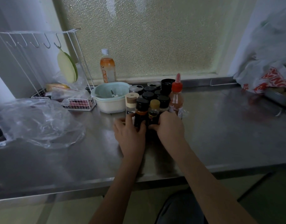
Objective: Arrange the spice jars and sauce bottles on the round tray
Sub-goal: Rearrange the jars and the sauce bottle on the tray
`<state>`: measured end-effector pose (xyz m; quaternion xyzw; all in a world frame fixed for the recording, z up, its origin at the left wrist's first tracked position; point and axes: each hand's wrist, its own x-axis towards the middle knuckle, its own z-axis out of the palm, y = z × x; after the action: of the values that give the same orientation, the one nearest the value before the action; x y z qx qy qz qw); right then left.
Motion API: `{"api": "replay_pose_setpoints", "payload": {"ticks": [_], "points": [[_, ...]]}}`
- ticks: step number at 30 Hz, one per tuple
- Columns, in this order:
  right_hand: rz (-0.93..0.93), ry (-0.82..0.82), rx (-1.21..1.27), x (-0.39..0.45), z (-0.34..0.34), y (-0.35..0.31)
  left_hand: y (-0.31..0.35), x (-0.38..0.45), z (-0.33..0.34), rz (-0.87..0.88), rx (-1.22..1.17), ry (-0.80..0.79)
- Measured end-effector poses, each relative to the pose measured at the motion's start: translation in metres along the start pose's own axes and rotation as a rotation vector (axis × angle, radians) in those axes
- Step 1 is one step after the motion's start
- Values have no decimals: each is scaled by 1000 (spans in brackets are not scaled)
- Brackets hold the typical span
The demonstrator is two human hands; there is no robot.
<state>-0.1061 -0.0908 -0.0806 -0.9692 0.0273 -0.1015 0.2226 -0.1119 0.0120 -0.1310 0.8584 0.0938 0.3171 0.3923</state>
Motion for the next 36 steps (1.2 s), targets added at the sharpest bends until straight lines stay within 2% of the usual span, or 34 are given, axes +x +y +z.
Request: {"api": "replay_pose_setpoints", "payload": {"ticks": [4,9,14,18,22,27,33,36], "points": [[-20,16,-35,-1,5,-1,0,1,2,-20,-55,-41],[-56,-2,119,-4,14,5,-1,2,-1,-43,-73,-17],[-110,105,234,-16,13,23,-2,2,-4,-45,-73,-5],[-96,180,190,-17,14,22,-1,1,-7,-18,-49,-42],[-91,168,206,-14,16,25,0,-2,-8,27,-3,-79],[-93,98,357,-15,10,30,4,-2,-7,45,16,-86],[-82,176,338,-15,14,28,3,-1,-5,62,-9,-159],[-110,190,377,-16,14,30,3,-2,-6,84,-40,-131]]}}
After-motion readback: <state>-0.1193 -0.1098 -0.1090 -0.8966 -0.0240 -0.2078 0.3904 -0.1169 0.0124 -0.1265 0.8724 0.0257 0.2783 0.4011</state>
